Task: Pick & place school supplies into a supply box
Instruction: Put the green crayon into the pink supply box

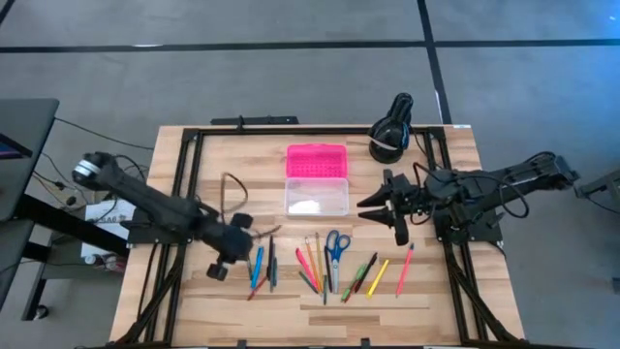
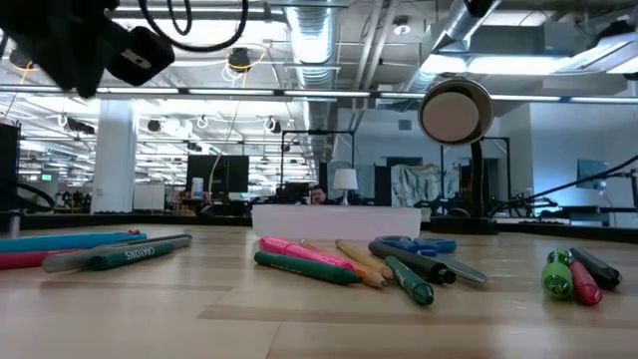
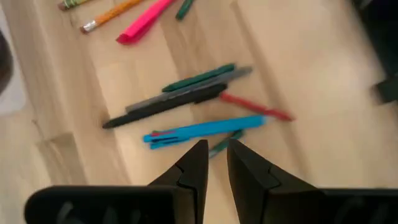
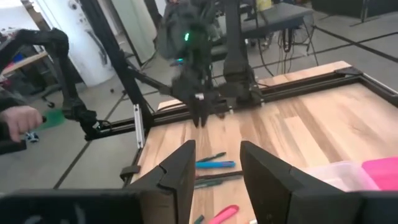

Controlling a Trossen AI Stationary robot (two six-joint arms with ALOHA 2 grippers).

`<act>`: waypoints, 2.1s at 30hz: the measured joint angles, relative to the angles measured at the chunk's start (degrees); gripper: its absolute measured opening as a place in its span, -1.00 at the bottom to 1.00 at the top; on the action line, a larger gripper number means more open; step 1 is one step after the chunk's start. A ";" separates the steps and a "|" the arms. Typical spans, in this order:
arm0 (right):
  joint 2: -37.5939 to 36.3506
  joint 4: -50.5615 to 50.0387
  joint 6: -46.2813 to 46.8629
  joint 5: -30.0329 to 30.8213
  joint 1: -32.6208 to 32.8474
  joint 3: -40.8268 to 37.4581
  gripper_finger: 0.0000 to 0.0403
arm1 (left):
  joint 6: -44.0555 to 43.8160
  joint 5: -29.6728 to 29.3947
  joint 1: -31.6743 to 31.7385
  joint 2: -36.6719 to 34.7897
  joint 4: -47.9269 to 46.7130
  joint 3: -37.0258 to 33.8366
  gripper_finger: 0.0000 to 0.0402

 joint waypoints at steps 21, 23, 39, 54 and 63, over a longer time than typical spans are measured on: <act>-0.17 0.06 0.22 0.11 2.10 0.00 -0.40 | 10.74 -0.29 -3.28 22.07 3.95 0.07 -0.73; -0.16 0.06 0.23 0.10 2.07 0.00 -0.40 | 12.20 -0.96 -3.28 22.07 3.94 0.04 -0.73; -0.16 -0.42 0.24 0.09 2.05 -0.02 -0.40 | 27.46 -2.91 -3.22 22.07 3.83 0.02 -0.73; -0.01 -0.40 1.70 0.09 2.05 -0.07 -0.40 | 32.72 0.99 -1.96 21.72 5.44 -2.97 -0.73; -0.01 -0.43 1.62 1.30 2.04 -0.07 -0.40 | 12.87 9.38 3.53 21.81 5.48 -3.89 -0.86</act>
